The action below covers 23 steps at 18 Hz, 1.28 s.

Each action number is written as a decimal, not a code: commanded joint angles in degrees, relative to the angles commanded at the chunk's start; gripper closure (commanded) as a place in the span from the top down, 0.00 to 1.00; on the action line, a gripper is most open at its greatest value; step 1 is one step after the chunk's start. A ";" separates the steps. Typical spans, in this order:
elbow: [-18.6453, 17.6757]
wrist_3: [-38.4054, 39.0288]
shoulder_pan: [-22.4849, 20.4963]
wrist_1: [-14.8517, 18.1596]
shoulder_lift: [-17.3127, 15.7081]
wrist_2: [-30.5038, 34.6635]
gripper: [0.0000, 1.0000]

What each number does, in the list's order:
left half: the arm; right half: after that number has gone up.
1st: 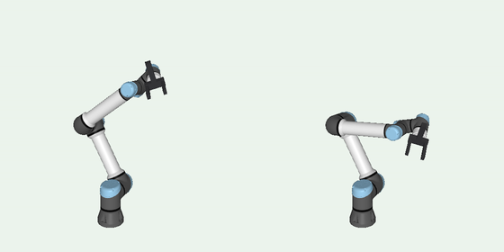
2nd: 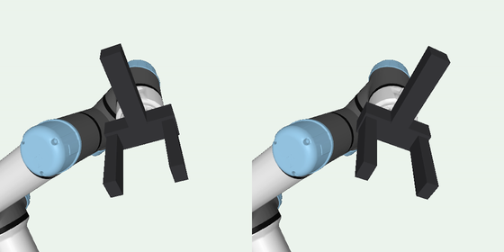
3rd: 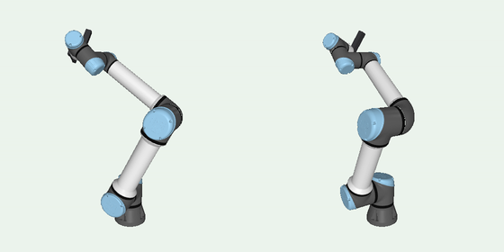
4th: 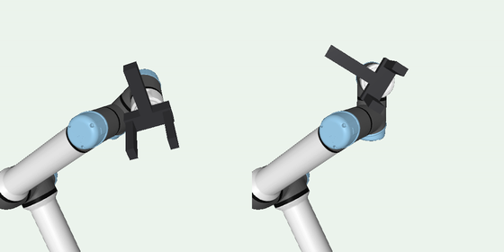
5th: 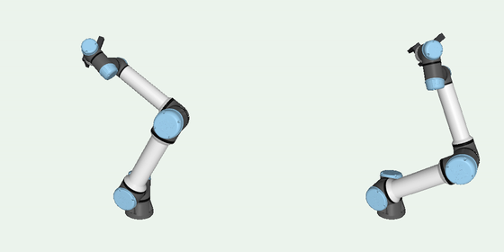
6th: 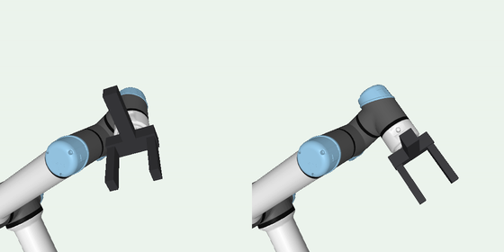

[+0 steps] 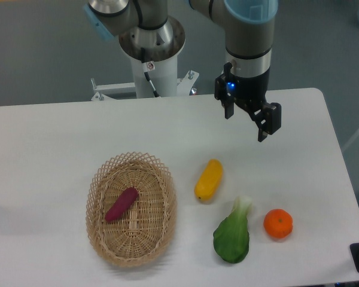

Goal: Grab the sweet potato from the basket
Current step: 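Move the open gripper over the basket toward the purple sweet potato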

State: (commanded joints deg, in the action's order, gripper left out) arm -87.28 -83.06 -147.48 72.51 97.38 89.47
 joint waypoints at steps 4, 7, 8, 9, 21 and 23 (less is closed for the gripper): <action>-0.17 -0.09 0.26 0.26 -0.26 0.09 1.00; -2.10 0.00 0.62 0.09 -1.40 -0.52 1.00; -2.54 0.00 0.70 0.09 -1.49 -1.22 1.00; -3.59 0.26 0.79 0.17 -1.67 -2.36 1.00; -13.88 26.60 10.18 -8.35 0.69 -9.14 1.00; -13.80 29.35 11.33 -9.31 2.97 -9.05 1.00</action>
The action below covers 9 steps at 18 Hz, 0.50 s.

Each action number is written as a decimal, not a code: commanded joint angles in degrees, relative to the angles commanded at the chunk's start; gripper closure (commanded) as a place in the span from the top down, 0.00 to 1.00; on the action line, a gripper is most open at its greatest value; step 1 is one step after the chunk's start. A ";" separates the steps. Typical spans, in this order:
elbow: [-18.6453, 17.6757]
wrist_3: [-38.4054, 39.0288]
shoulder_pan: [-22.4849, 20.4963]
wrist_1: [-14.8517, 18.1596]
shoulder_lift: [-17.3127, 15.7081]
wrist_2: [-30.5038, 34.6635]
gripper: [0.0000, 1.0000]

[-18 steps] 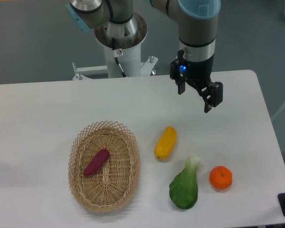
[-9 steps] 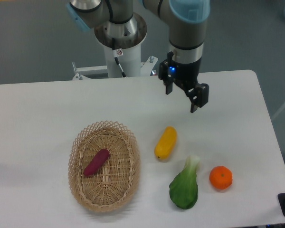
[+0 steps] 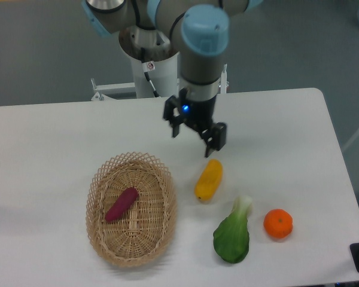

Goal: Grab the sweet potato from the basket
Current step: 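Move the open gripper over the basket toward the purple sweet potato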

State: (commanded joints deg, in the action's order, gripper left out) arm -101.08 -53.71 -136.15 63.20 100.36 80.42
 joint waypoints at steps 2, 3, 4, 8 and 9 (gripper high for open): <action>0.26 1.32 3.50 -0.79 2.72 0.17 1.00; 0.26 3.24 4.65 -2.01 4.30 0.26 1.00; 0.18 5.43 5.18 -4.20 5.54 0.26 1.00; 0.17 7.83 8.61 -8.62 9.32 0.88 1.00; 0.18 8.18 8.88 -8.88 10.11 1.14 1.00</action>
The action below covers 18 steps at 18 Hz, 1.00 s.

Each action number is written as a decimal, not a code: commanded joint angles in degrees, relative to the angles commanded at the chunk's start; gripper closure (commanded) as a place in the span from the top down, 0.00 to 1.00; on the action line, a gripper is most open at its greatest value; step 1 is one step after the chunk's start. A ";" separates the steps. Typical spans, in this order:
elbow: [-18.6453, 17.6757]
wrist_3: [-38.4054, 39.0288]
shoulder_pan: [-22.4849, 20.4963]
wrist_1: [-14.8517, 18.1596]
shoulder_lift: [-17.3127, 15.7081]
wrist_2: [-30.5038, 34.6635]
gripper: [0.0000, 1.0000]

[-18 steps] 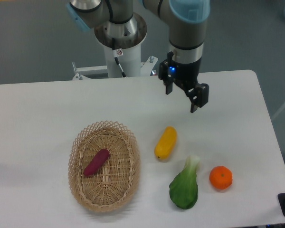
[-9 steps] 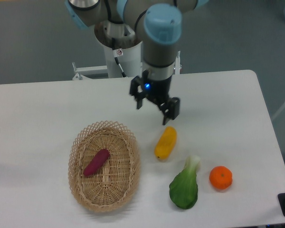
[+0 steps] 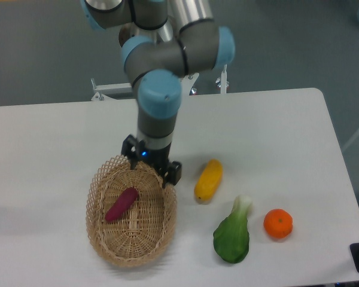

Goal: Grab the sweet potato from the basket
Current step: 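Move the open gripper over the basket toward the purple sweet potato, then lower the gripper onto the sweet potato and close on it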

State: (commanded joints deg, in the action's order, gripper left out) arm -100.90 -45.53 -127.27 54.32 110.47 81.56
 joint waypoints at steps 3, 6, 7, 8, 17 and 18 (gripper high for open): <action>0.00 1.58 1.49 -4.64 2.55 0.35 1.00; -0.61 2.46 2.19 -5.63 3.26 0.35 1.00; -0.53 2.64 2.72 -5.80 3.87 0.35 1.00; -0.53 2.64 2.90 -5.80 4.14 0.35 1.00; -0.79 2.64 4.22 -5.89 5.37 0.44 1.00; -0.79 2.64 4.22 -5.89 5.37 0.36 1.00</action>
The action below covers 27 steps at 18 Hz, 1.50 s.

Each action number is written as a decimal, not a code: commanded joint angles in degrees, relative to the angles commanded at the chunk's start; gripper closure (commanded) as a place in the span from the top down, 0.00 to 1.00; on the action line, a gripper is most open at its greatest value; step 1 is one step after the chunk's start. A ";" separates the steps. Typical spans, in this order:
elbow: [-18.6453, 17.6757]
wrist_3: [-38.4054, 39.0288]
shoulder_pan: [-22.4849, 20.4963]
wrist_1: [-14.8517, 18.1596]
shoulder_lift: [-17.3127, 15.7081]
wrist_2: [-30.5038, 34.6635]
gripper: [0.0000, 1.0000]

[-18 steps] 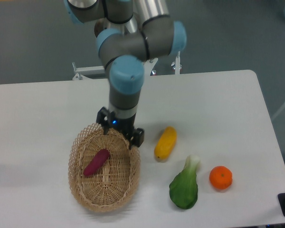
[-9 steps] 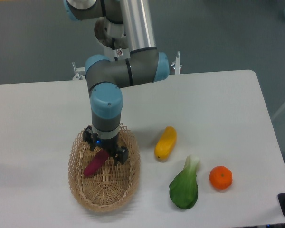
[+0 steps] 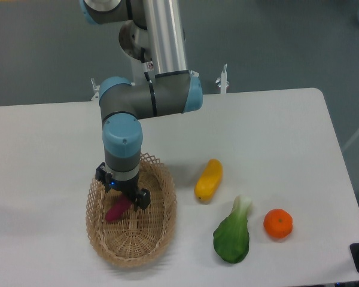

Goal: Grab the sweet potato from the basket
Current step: 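Lower the gripper onto the sweet potato and close on it, then lift the sweet potato up out of the basket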

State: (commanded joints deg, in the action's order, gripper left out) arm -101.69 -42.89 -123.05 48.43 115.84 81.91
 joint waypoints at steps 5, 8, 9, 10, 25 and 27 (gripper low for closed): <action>0.35 0.00 0.35 -0.09 0.79 0.09 1.00; 0.26 0.09 0.44 -0.09 1.05 2.01 1.00; 0.44 0.09 0.70 -0.09 1.32 2.89 1.00; 0.53 0.09 1.05 -0.35 1.49 3.60 1.00; 0.18 1.32 1.49 -1.76 0.97 3.95 0.41; 0.18 1.14 1.49 -1.85 0.88 3.95 0.38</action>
State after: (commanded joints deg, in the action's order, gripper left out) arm -101.51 -41.75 -121.55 46.58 116.72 85.87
